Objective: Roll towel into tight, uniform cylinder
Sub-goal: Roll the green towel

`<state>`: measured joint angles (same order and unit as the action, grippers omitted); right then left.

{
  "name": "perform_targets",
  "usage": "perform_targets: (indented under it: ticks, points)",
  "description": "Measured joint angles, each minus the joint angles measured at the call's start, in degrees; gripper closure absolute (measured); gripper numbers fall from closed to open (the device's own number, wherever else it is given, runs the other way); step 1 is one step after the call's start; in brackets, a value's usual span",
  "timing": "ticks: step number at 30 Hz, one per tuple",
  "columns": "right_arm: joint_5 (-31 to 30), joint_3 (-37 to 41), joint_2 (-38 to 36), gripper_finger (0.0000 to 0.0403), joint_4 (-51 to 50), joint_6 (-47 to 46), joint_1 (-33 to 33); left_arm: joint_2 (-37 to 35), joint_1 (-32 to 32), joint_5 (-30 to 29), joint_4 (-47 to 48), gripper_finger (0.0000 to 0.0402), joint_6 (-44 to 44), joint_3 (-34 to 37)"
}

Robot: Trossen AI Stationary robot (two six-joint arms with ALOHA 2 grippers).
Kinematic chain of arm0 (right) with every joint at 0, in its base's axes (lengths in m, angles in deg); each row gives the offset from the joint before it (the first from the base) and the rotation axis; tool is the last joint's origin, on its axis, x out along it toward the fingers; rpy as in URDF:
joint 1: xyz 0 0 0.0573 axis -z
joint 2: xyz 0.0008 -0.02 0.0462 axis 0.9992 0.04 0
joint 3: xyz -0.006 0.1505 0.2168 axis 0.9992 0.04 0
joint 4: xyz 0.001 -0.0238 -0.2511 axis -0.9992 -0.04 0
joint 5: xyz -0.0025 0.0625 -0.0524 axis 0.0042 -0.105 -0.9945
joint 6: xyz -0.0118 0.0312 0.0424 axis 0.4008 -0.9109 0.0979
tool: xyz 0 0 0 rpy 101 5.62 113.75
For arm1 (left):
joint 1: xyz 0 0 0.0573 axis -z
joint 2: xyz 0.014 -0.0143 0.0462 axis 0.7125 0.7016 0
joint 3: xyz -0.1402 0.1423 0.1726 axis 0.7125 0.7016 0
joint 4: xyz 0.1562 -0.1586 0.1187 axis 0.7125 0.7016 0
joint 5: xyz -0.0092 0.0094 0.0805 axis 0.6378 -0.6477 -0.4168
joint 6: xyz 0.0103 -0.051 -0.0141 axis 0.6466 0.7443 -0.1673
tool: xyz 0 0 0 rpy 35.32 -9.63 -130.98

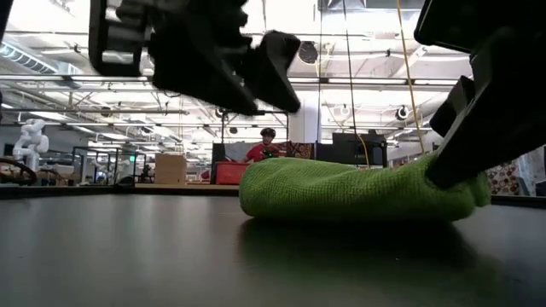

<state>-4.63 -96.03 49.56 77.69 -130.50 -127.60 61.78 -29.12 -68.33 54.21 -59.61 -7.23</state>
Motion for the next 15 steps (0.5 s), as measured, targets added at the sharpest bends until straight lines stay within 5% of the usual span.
perform_targets:
  ticks: [15]
  points:
    - [1.99,-0.02,-0.02,0.0403,-0.70,-2.08,0.36,9.36,-0.04,4.39,0.03,0.0182,-0.82,-0.09]
